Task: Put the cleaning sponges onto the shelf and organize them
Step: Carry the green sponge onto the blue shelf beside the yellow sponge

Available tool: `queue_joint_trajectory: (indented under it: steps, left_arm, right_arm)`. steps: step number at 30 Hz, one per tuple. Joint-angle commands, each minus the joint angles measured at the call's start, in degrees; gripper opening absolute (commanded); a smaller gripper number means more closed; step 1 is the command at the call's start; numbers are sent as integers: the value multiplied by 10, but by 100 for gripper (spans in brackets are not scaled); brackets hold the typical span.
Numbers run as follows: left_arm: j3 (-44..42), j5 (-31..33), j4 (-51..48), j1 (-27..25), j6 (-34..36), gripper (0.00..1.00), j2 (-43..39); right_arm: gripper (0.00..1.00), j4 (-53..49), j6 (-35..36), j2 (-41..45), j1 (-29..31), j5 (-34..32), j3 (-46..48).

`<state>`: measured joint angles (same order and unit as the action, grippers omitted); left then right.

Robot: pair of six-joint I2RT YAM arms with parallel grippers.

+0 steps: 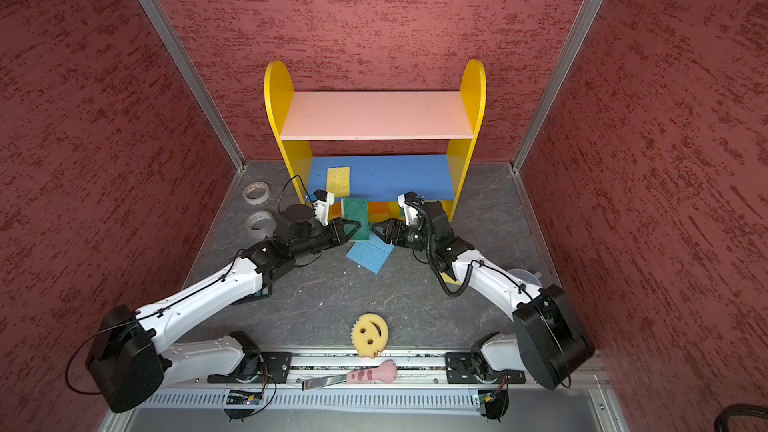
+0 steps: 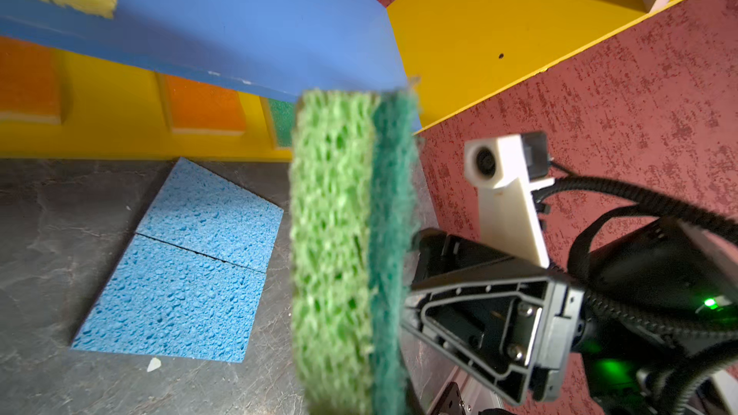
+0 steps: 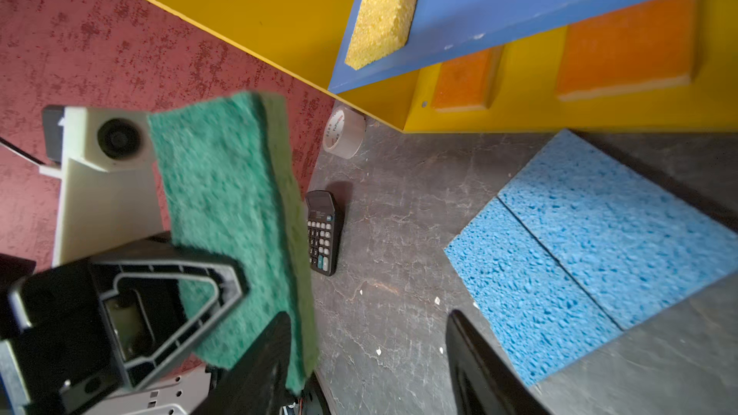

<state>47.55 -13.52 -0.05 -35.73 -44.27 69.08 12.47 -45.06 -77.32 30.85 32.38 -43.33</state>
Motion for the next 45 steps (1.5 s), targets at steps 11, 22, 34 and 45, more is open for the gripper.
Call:
queue_joint_trajectory:
  steps: [11, 22, 34, 45]
  left_arm:
    - [-9, -3, 5, 28, -12, 1, -37]
    - [-30, -31, 21, 48, -27, 1, -51]
    - [-31, -44, 38, 73, -30, 47, -55]
    - [-33, 63, -113, 106, 44, 93, -177]
  right_arm:
    - [57, 215, -104, -71, 49, 62, -30]
    - [51, 287, -156, -108, 50, 64, -51]
    - [0, 272, -156, -126, 52, 79, -84]
    - [0, -101, 45, -93, 9, -76, -218]
